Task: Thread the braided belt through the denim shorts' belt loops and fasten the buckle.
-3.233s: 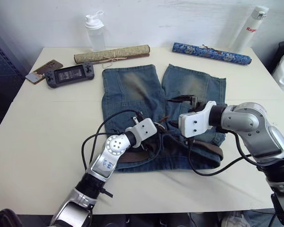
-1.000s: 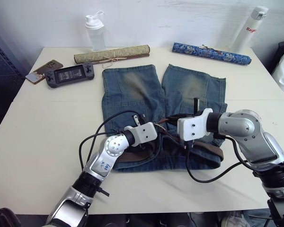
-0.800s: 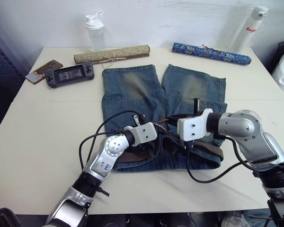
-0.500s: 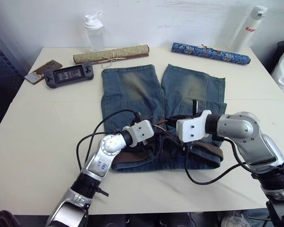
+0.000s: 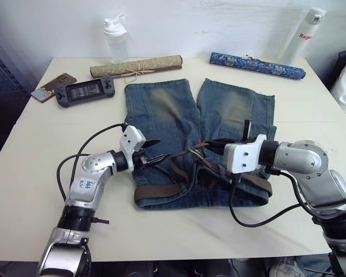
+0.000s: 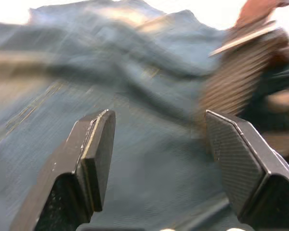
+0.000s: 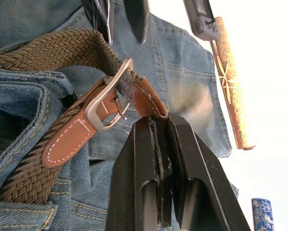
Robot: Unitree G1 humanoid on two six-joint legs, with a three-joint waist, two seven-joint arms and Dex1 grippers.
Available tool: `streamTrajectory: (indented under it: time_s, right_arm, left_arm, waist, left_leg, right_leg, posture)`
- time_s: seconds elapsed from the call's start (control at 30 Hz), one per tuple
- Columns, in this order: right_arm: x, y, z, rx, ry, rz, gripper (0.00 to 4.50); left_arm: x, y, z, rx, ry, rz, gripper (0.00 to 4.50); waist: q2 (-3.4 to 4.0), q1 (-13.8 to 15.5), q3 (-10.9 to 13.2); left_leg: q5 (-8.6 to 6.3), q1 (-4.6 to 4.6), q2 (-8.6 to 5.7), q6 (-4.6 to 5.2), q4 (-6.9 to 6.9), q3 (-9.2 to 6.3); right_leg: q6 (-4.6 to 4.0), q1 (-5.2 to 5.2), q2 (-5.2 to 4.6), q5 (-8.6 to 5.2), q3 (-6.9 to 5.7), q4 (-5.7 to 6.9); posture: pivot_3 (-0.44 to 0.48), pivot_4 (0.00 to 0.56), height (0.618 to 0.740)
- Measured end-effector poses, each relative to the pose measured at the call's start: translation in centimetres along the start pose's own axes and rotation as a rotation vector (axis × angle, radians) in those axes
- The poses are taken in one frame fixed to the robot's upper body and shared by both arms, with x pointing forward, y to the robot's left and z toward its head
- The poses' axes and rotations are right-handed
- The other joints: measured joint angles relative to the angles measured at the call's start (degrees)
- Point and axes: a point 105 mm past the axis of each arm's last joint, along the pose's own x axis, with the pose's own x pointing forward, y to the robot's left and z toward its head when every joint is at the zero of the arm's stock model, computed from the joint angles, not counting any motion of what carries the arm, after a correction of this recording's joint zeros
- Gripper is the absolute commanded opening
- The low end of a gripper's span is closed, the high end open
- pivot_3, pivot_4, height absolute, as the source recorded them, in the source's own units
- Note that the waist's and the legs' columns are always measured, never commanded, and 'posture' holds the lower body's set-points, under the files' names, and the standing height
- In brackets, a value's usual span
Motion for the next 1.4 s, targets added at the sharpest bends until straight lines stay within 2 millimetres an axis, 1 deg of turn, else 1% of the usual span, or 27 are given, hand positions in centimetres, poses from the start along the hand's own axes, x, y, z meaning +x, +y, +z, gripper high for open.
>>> streamTrajectory:
  time_s: [0.07, 0.2, 0.3, 0.37, 0.4, 0.5, 0.57, 0.63, 0.73, 0.9, 0.97, 1.03, 1.1, 1.17, 1.2, 1.27, 1.33, 1.4]
  right_arm:
    - [-0.4, -0.4, 0.3, 0.002, -0.012, -0.02, 0.0]
    - [-1.5, -1.4, 0.9, 0.001, -0.032, -0.06, 0.0]
    - [-2.8, -2.9, 0.8, 0.02, -0.023, -0.111, 0.0]
    - [-3.4, -3.6, 0.8, 0.031, -0.027, -0.132, 0.0]
    - [-4.0, -4.1, 0.8, 0.035, -0.018, -0.142, 0.0]
    - [-6.0, -5.8, 0.4, 0.013, 0.03, -0.176, 0.0]
    - [-6.6, -6.1, 0.1, 0.003, 0.054, -0.169, 0.0]
    - [-7.5, -6.2, -0.9, 0.0, 0.103, -0.151, 0.0]
    - [-8.4, -6.4, -2.1, -0.012, 0.162, -0.135, 0.0]
    - [-9.7, -6.8, -3.5, -0.022, 0.238, -0.11, 0.0]
    - [-10.2, -7.3, -3.7, -0.006, 0.246, -0.122, 0.0]
    - [-10.7, -8.2, -3.5, -0.012, 0.241, -0.154, 0.0]
    - [-10.7, -8.5, -3.1, -0.027, 0.226, -0.157, 0.0]
    - [-10.6, -8.4, -2.8, -0.016, 0.21, -0.151, 0.0]
    - [-10.2, -8.2, -2.2, 0.007, 0.176, -0.142, 0.0]
    - [-8.8, -7.3, -0.2, 0.044, 0.071, -0.109, 0.0]
    - [-7.1, -5.9, 1.5, 0.079, -0.013, -0.05, 0.0]
    - [-6.0, -4.7, 2.6, 0.108, -0.062, 0.003, 0.0]
  left_arm:
    - [0.2, 0.5, -1.6, 0.013, 0.069, 0.003, 3.28]
    - [0.4, 0.1, -1.6, 0.157, 0.123, -0.084, 3.28]
    - [0.1, 0.0, -1.8, 0.206, 0.139, -0.104, 3.28]
    - [-0.1, 0.0, -1.9, 0.233, 0.148, -0.113, 3.28]
    - [-0.2, -0.1, -1.9, 0.255, 0.149, -0.12, 3.28]
    - [-0.3, -0.1, -1.9, 0.295, 0.147, -0.127, 3.28]
    - [-0.4, -0.1, -2.0, 0.307, 0.144, -0.127, 3.28]
    - [-0.4, -0.2, -2.0, 0.325, 0.14, -0.13, 3.28]
    - [-0.5, -0.2, -2.1, 0.333, 0.14, -0.131, 3.28]
    - [-0.5, -0.4, -2.3, 0.347, 0.138, -0.135, 3.28]
    - [-0.6, -0.5, -2.3, 0.356, 0.14, -0.133, 3.28]
    - [-0.7, -0.5, -2.4, 0.363, 0.145, -0.131, 3.28]
    - [-0.8, -0.5, -2.4, 0.373, 0.151, -0.13, 3.28]
    - [-0.9, -0.5, -2.4, 0.375, 0.151, -0.129, 3.28]
    - [-0.9, -0.5, -2.5, 0.377, 0.149, -0.126, 3.28]
    - [-0.9, -0.5, -2.5, 0.387, 0.146, -0.119, 3.28]
    - [-0.7, -0.5, -2.4, 0.403, 0.138, -0.11, 3.28]
    - [-0.4, -0.6, -2.1, 0.407, 0.118, -0.1, 3.28]
  waist:
    - [0.0, 0.0, 0.0]
    - [0.0, 0.0, 0.0]
    - [0.0, -0.1, 0.0]
    - [0.01, -0.2, 0.0]
    - [0.03, -0.3, 0.0]
    - [0.04, -0.4, 0.0]
    - [0.04, -0.5, 0.0]
    - [0.05, -0.6, 0.0]
    - [0.21, -0.8, -0.1]
    - [0.49, -1.2, -0.3]
    - [0.59, -1.3, -0.4]
    - [0.74, -1.3, -0.5]
    - [0.84, -1.3, -0.5]
    - [0.85, -1.4, -0.5]
    - [0.89, -1.4, -0.6]
    - [0.96, -1.3, -0.6]
    - [0.96, -1.3, -0.6]
    - [0.95, -1.1, -0.6]
  left_leg:
    - [0.0, -0.01, 0.0, 0.0, -0.02, 0.0]
    - [-0.01, 0.02, 0.01, -0.01, 0.02, 0.01]
    - [-0.04, 0.05, 0.03, 0.02, 0.02, 0.02]
    - [-0.04, 0.06, 0.04, 0.01, 0.0, 0.02]
    - [-0.04, 0.06, 0.04, 0.01, -0.02, 0.03]
    - [-0.05, 0.08, 0.04, 0.03, -0.03, 0.05]
    - [-0.06, 0.11, 0.05, 0.03, -0.03, 0.05]
    - [-0.07, 0.12, 0.04, 0.05, -0.03, 0.07]
    - [-0.08, 0.13, 0.04, 0.07, -0.03, 0.1]
    - [-0.09, 0.14, 0.01, 0.08, -0.05, 0.12]
    - [-0.09, 0.16, 0.02, 0.09, -0.04, 0.12]
    - [-0.09, 0.17, 0.01, 0.09, -0.04, 0.12]
    - [-0.09, 0.19, 0.03, 0.09, -0.06, 0.12]
    - [-0.1, 0.19, 0.03, 0.09, -0.07, 0.13]
    - [-0.1, 0.2, 0.03, 0.09, -0.08, 0.13]
    - [-0.1, 0.21, 0.04, 0.08, -0.07, 0.11]
    - [-0.1, 0.21, 0.04, 0.08, -0.01, 0.09]
    - [-0.12, 0.17, 0.0, 0.11, 0.03, 0.05]
  right_leg:
    - [0.0, -0.01, 0.02, 0.0, 0.0, -0.02]
    - [0.0, 0.02, 0.0, 0.0, 0.02, 0.0]
    - [0.0, 0.03, 0.0, 0.0, 0.05, 0.0]
    - [0.0, 0.02, 0.01, 0.0, 0.06, 0.0]
    - [0.0, 0.02, 0.01, 0.0, 0.05, 0.0]
    - [0.0, 0.03, 0.0, 0.0, 0.05, -0.02]
    - [0.0, 0.06, 0.0, 0.0, 0.05, -0.02]
    - [0.0, 0.07, -0.02, 0.0, 0.06, -0.02]
    - [0.01, 0.07, -0.03, -0.01, 0.08, -0.03]
    - [0.03, 0.08, -0.05, -0.01, 0.08, -0.04]
    - [0.03, 0.09, -0.05, -0.02, 0.09, -0.05]
    - [0.03, 0.09, -0.05, -0.02, 0.09, -0.06]
    - [0.03, 0.09, -0.04, -0.02, 0.09, -0.06]
    - [0.04, 0.09, -0.05, -0.02, 0.1, -0.06]
    - [0.04, 0.1, -0.05, -0.02, 0.11, -0.06]
    - [0.04, 0.1, -0.05, -0.02, 0.12, -0.06]
    - [0.04, 0.1, -0.11, -0.02, 0.12, -0.07]
    - [0.04, 0.1, -0.19, -0.02, 0.13, -0.13]
  posture:
    - [0.0, 0.15, 0.717]
    - [0.0, 0.15, 0.717]
    - [0.0, 0.15, 0.717]
    - [0.0, 0.15, 0.717]
    - [0.0, 0.15, 0.717]
    - [0.0, 0.15, 0.717]
    - [0.0, 0.15, 0.717]
    - [0.0, 0.15, 0.717]
    - [0.0, 0.15, 0.717]
    - [0.0, 0.15, 0.717]
    - [0.0, 0.15, 0.717]
    - [0.0, 0.15, 0.717]
    - [0.0, 0.15, 0.717]
    - [0.0, 0.15, 0.717]
    - [0.0, 0.15, 0.717]
    - [0.0, 0.15, 0.717]
    - [0.0, 0.15, 0.717]
    - [0.0, 0.15, 0.717]
